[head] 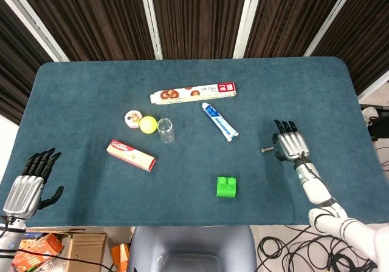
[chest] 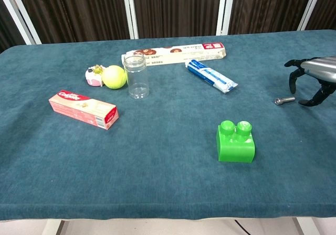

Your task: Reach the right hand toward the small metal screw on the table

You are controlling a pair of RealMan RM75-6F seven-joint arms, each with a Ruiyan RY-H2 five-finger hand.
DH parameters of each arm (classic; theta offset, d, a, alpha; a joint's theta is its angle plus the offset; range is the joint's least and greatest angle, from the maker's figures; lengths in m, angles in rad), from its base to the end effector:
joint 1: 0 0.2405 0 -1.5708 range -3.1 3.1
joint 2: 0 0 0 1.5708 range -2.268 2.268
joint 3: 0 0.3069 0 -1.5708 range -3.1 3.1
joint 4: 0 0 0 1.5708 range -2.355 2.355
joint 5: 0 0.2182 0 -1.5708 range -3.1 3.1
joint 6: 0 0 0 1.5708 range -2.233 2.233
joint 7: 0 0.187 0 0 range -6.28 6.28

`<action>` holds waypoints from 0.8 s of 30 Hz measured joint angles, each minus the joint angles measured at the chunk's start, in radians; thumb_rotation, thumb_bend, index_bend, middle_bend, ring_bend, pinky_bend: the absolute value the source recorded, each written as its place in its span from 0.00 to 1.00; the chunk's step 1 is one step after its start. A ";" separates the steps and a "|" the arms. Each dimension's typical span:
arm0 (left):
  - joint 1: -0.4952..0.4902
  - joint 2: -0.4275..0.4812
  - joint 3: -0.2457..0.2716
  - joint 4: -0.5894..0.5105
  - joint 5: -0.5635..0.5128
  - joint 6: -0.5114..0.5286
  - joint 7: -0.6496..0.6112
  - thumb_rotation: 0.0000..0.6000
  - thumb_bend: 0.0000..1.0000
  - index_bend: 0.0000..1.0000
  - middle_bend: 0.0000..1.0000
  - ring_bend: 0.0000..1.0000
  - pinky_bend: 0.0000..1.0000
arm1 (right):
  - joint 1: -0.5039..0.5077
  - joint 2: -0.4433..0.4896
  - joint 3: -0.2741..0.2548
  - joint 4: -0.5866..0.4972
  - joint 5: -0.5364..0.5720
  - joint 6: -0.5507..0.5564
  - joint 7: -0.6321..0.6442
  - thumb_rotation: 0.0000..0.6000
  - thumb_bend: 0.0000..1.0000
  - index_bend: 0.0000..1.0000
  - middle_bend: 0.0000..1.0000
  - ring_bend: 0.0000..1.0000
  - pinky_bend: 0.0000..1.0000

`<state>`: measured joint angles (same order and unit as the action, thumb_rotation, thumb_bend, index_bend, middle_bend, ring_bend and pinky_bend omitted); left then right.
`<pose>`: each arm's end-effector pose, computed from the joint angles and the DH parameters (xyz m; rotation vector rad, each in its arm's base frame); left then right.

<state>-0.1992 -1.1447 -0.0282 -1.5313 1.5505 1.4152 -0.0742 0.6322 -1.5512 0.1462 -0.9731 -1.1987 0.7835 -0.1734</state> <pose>-0.3459 0.2653 0.1530 -1.5309 -0.8915 -0.9659 -0.3480 -0.4532 0.0090 1.7292 -0.8823 0.5266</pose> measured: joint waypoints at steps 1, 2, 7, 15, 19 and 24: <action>0.000 0.000 0.000 0.000 0.000 0.001 0.000 1.00 0.35 0.00 0.00 0.00 0.06 | 0.001 -0.002 0.000 0.002 0.000 -0.001 -0.001 1.00 0.26 0.47 0.00 0.00 0.00; 0.001 0.000 0.000 0.000 0.000 0.001 -0.001 1.00 0.35 0.00 0.00 0.00 0.06 | 0.001 -0.003 -0.001 0.004 0.001 -0.003 -0.001 1.00 0.26 0.47 0.00 0.00 0.00; 0.001 0.002 -0.002 0.002 -0.006 0.001 -0.004 1.00 0.35 0.00 0.00 0.00 0.06 | 0.008 -0.018 -0.003 0.021 0.003 -0.012 -0.002 1.00 0.25 0.47 0.00 0.00 0.00; 0.002 0.004 -0.003 0.001 -0.007 0.003 -0.007 1.00 0.35 0.00 0.00 0.00 0.06 | 0.021 -0.043 -0.005 0.046 -0.002 -0.025 0.007 1.00 0.26 0.48 0.00 0.00 0.00; 0.005 0.005 -0.003 0.002 -0.008 0.006 -0.010 1.00 0.35 0.00 0.00 0.00 0.06 | 0.026 -0.049 -0.005 0.050 -0.003 -0.031 0.010 1.00 0.26 0.50 0.00 0.00 0.00; 0.009 0.007 -0.003 0.003 -0.008 0.013 -0.014 1.00 0.35 0.00 0.00 0.00 0.06 | 0.029 -0.055 -0.005 0.057 -0.001 -0.031 0.006 1.00 0.26 0.52 0.00 0.00 0.00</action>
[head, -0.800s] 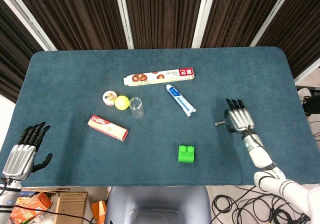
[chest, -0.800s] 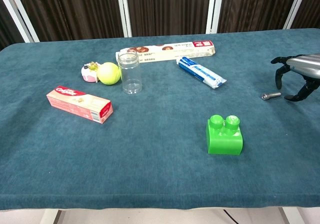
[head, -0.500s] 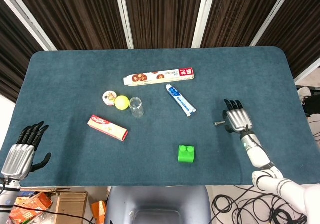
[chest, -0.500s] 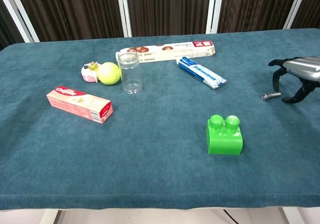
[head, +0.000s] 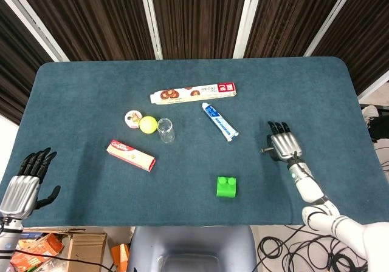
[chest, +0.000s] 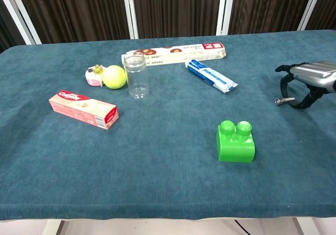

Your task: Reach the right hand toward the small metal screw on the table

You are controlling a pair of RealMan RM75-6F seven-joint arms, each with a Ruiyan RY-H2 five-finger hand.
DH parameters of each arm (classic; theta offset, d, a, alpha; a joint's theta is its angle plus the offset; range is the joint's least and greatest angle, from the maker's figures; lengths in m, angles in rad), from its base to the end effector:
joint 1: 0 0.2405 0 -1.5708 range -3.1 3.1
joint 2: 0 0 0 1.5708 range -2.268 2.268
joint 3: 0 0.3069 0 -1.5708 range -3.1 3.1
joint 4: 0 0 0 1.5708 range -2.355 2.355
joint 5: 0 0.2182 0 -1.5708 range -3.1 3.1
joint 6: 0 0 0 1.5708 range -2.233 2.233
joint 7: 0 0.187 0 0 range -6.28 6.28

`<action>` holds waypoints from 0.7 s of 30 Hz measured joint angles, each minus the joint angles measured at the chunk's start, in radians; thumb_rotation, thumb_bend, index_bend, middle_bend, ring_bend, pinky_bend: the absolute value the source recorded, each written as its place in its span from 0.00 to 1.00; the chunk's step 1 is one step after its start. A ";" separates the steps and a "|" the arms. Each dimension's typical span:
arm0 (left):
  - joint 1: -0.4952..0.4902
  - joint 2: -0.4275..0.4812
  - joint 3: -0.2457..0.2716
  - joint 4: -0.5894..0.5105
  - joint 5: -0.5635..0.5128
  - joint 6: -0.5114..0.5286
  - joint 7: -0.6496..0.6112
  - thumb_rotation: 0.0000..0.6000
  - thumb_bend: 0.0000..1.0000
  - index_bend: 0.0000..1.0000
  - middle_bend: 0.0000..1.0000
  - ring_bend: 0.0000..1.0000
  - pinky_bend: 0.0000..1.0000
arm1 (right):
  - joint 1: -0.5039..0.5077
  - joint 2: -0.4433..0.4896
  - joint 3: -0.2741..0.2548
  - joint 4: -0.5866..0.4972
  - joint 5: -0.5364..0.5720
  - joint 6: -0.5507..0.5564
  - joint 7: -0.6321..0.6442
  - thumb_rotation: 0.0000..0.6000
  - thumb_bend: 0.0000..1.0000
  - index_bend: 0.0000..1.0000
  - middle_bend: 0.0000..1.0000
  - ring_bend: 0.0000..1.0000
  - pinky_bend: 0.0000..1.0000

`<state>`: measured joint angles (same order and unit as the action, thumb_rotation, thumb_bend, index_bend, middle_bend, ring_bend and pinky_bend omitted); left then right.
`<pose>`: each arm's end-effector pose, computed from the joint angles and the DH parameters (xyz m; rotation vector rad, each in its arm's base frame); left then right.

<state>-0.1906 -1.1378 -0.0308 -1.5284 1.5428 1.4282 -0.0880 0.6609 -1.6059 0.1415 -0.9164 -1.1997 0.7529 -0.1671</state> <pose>-0.3492 0.2634 0.1593 -1.5078 -0.8928 -0.9704 -0.3407 -0.4595 -0.0128 1.7584 -0.8891 0.5173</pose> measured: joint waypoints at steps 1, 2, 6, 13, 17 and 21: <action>0.001 0.001 0.000 0.000 0.000 0.001 -0.001 1.00 0.35 0.00 0.00 0.00 0.06 | 0.000 0.000 0.000 0.001 0.001 0.000 -0.001 1.00 0.26 0.52 0.00 0.00 0.00; 0.001 0.001 0.000 0.000 0.000 0.002 -0.002 1.00 0.35 0.00 0.00 0.00 0.06 | -0.001 -0.001 0.000 0.003 0.002 0.000 -0.003 1.00 0.26 0.52 0.00 0.00 0.00; 0.003 0.002 0.000 0.000 0.001 0.004 -0.004 1.00 0.35 0.00 0.00 0.00 0.06 | -0.003 -0.002 0.000 0.009 0.010 0.000 -0.010 1.00 0.26 0.52 0.00 0.00 0.00; 0.002 0.002 0.000 0.001 0.001 0.002 -0.005 1.00 0.35 0.00 0.00 0.00 0.06 | -0.006 0.004 0.001 -0.001 0.007 0.011 -0.008 1.00 0.29 0.56 0.00 0.00 0.00; 0.001 0.002 0.000 0.001 -0.001 -0.001 -0.006 1.00 0.35 0.00 0.00 0.00 0.06 | -0.010 0.017 0.002 -0.022 0.001 0.025 -0.004 1.00 0.31 0.56 0.00 0.00 0.00; 0.001 0.002 0.000 0.000 0.003 0.001 -0.006 1.00 0.35 0.00 0.00 0.00 0.06 | -0.015 0.037 0.003 -0.058 -0.005 0.044 -0.003 1.00 0.31 0.56 0.00 0.00 0.00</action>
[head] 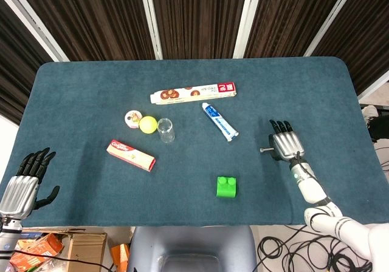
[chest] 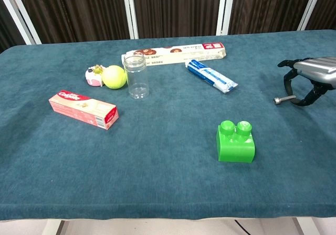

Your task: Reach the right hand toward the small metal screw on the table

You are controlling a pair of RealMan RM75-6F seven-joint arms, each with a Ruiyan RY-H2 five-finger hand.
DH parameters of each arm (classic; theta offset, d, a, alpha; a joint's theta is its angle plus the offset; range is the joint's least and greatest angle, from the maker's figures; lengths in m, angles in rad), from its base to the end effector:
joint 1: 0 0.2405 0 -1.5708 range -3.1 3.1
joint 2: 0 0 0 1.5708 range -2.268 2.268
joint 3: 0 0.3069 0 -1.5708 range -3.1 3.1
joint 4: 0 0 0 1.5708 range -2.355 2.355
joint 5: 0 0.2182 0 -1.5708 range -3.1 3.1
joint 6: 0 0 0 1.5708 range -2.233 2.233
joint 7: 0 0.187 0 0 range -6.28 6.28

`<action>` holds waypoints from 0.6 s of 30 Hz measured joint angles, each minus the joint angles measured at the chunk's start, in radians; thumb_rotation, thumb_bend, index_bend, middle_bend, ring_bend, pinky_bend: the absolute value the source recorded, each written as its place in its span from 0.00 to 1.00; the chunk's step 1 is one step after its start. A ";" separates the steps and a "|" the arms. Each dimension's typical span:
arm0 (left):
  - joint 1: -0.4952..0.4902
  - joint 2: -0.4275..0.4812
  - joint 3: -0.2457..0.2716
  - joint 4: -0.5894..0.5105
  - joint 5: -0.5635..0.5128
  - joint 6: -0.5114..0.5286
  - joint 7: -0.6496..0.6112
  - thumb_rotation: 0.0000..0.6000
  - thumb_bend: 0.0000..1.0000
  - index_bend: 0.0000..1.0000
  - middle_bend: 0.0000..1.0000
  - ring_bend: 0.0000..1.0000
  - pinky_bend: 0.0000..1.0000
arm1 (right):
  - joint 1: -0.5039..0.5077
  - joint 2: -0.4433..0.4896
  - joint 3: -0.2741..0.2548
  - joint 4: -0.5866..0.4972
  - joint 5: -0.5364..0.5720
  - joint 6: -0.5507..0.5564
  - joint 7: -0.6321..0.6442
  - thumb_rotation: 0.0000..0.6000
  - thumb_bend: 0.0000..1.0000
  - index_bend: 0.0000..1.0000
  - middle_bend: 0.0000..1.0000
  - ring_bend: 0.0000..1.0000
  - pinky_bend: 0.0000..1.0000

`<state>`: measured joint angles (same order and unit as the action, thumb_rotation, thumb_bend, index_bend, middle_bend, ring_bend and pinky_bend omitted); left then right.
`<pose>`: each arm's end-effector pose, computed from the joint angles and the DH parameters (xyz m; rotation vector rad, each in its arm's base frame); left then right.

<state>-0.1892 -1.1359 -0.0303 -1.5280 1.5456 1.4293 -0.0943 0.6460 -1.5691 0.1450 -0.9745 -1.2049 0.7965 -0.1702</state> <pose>-0.3493 0.2628 0.1599 -1.5078 -0.8955 -0.9737 -0.3363 -0.4556 0.0003 1.7426 -0.8753 0.5564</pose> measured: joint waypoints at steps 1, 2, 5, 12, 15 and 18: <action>0.000 0.000 0.000 0.000 0.000 0.000 0.000 1.00 0.35 0.00 0.00 0.00 0.06 | -0.001 0.005 0.000 -0.010 -0.002 0.005 -0.001 1.00 0.31 0.56 0.00 0.00 0.00; 0.000 0.000 0.000 0.000 0.000 0.000 0.000 1.00 0.35 0.00 0.00 0.00 0.06 | -0.002 0.010 0.000 -0.021 -0.004 0.009 -0.002 1.00 0.31 0.56 0.00 0.00 0.00; 0.000 0.000 0.000 -0.001 0.001 0.000 0.000 1.00 0.35 0.00 0.00 0.00 0.06 | -0.004 0.028 0.001 -0.060 -0.010 0.025 -0.012 1.00 0.31 0.56 0.00 0.00 0.00; 0.002 0.001 0.001 0.000 0.005 0.005 -0.005 1.00 0.35 0.00 0.00 0.00 0.06 | 0.001 0.055 0.012 -0.140 -0.008 0.050 -0.044 1.00 0.31 0.56 0.00 0.00 0.00; 0.002 0.002 0.000 0.000 0.005 0.007 -0.008 1.00 0.35 0.00 0.00 0.00 0.06 | 0.009 0.057 0.019 -0.155 0.003 0.052 -0.059 1.00 0.31 0.56 0.00 0.00 0.00; 0.003 0.003 0.000 0.001 0.004 0.008 -0.010 1.00 0.35 0.00 0.00 0.00 0.06 | 0.016 0.053 0.023 -0.161 0.012 0.050 -0.068 1.00 0.31 0.56 0.00 0.00 0.00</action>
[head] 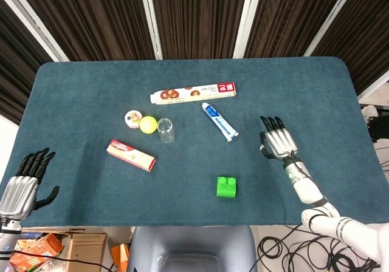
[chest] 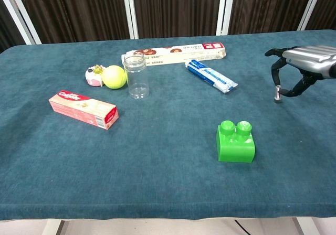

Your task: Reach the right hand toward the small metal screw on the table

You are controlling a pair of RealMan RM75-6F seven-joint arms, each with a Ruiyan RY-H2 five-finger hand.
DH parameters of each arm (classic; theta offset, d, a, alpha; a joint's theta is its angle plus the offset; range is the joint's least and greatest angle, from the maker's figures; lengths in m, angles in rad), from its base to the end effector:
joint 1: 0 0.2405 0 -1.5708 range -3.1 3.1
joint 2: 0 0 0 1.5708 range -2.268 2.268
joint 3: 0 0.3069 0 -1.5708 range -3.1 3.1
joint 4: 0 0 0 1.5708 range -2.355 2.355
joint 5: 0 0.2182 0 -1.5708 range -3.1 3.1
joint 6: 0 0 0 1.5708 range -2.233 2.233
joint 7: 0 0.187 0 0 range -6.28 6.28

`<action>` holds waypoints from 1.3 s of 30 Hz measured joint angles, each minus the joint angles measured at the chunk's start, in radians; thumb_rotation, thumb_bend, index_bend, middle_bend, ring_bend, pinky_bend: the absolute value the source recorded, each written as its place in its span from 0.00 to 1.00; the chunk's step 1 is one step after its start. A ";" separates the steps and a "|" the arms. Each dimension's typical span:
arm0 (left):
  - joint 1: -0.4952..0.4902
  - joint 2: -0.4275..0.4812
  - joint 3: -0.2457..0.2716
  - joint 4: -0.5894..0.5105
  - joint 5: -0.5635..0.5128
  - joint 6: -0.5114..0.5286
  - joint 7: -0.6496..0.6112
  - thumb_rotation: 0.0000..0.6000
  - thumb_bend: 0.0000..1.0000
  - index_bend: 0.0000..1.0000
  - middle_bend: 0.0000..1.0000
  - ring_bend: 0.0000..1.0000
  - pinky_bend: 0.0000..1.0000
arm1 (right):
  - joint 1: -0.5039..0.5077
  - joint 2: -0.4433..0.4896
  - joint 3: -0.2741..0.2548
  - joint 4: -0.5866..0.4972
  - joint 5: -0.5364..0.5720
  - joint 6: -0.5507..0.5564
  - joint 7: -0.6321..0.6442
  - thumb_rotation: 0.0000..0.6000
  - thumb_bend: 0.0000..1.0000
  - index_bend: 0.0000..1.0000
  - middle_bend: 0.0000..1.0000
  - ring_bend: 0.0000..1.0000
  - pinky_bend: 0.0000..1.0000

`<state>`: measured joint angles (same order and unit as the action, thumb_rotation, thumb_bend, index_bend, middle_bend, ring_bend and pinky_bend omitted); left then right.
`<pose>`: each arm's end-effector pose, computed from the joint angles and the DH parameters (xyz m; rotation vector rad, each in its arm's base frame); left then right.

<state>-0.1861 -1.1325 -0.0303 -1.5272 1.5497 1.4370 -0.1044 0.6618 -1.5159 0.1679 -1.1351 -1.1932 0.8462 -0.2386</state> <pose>-0.3492 0.2617 0.1623 -1.5035 -0.8952 -0.9829 -0.2952 -0.4538 0.0056 1.7733 -0.8429 0.6477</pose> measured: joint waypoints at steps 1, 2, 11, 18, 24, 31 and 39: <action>0.000 0.000 0.000 0.000 0.000 0.000 -0.001 1.00 0.35 0.00 0.00 0.00 0.06 | 0.002 -0.002 0.000 -0.001 0.003 -0.002 -0.002 1.00 0.31 0.55 0.00 0.00 0.00; 0.000 0.000 0.000 0.000 -0.001 0.000 -0.002 1.00 0.35 0.00 0.00 0.00 0.06 | 0.003 -0.004 0.001 -0.001 0.005 -0.004 -0.004 1.00 0.31 0.54 0.00 0.00 0.00; 0.003 0.003 0.000 0.000 0.001 0.004 -0.005 1.00 0.35 0.00 0.00 0.00 0.06 | 0.006 -0.011 -0.006 0.005 0.015 -0.006 -0.013 1.00 0.31 0.48 0.00 0.00 0.00; 0.001 0.002 0.000 0.000 0.003 0.003 -0.005 1.00 0.35 0.00 0.00 0.00 0.06 | -0.003 0.005 -0.012 -0.015 0.009 0.011 -0.006 1.00 0.31 0.23 0.00 0.00 0.00; 0.003 0.004 0.001 -0.001 0.003 0.004 -0.005 1.00 0.35 0.00 0.00 0.00 0.06 | -0.045 0.052 -0.027 -0.093 -0.019 0.087 -0.001 1.00 0.31 0.08 0.00 0.00 0.00; 0.014 0.008 0.004 -0.008 0.004 0.019 0.012 1.00 0.36 0.00 0.00 0.00 0.06 | -0.228 0.189 -0.108 -0.324 -0.093 0.360 -0.016 1.00 0.31 0.00 0.00 0.00 0.00; 0.009 0.004 0.011 -0.018 0.016 0.008 0.035 1.00 0.36 0.00 0.00 0.00 0.06 | -0.444 0.328 -0.197 -0.509 -0.214 0.613 -0.016 1.00 0.31 0.00 0.00 0.00 0.00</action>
